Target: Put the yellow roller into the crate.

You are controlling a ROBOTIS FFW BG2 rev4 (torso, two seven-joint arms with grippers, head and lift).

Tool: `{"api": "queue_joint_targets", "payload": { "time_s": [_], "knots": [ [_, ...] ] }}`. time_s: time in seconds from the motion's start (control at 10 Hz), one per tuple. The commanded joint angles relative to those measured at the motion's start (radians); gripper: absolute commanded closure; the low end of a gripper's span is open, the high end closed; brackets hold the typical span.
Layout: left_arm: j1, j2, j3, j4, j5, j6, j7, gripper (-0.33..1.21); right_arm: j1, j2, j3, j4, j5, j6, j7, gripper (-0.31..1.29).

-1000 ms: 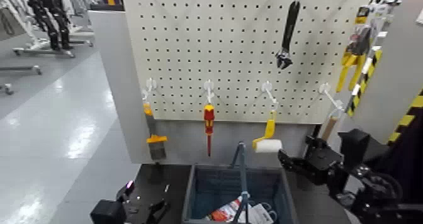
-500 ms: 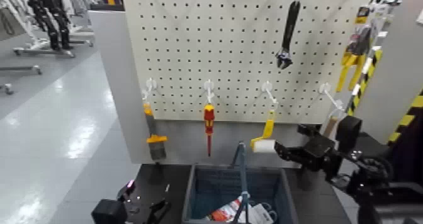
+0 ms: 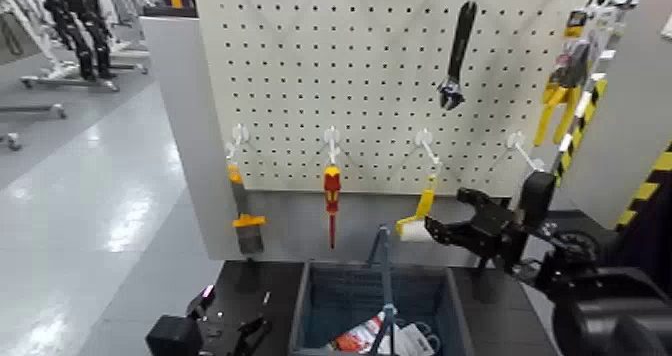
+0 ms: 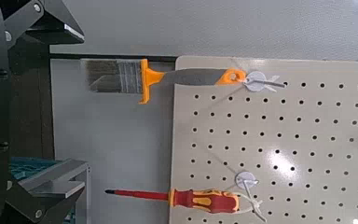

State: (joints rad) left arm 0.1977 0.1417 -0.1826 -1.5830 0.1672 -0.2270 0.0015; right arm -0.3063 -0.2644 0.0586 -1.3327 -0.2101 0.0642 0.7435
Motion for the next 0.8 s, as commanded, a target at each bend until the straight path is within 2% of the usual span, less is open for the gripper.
{"api": "queue_joint_targets", "payload": {
  "time_s": [0.1,0.3,0.4,0.5,0.6,0.7,0.8],
  "knots": [
    [-0.004,-0.001,-0.003,0.001,0.000,0.000,0.000,0.19,-0.059,-0.003,0.033,0.089,-0.038,-0.032,0.022,0.14],
    [-0.006,-0.001,-0.003,0.001,0.002,0.000,0.000,0.19,-0.097,0.001,0.061,0.138,-0.048,-0.046,0.048,0.16],
    [-0.006,-0.001,-0.003,0.001,0.002,0.000,0.000,0.19,-0.109,0.004,0.075,0.155,-0.051,-0.047,0.056,0.27],
    [-0.004,-0.001,-0.003,0.001,0.003,0.000,0.000,0.19,-0.111,0.005,0.079,0.153,-0.046,-0.038,0.054,0.65],
    [-0.004,-0.001,0.000,0.001,0.003,0.000,0.000,0.20,-0.109,0.005,0.081,0.150,-0.041,-0.027,0.042,0.97],
    [-0.003,-0.001,0.000,0.000,0.005,0.000,0.000,0.20,-0.106,0.007,0.084,0.132,-0.022,-0.010,0.028,1.13],
    [-0.003,0.001,0.000,0.000,0.006,-0.002,-0.002,0.20,-0.102,0.008,0.083,0.124,-0.022,-0.007,0.016,1.14]
  ]
}}
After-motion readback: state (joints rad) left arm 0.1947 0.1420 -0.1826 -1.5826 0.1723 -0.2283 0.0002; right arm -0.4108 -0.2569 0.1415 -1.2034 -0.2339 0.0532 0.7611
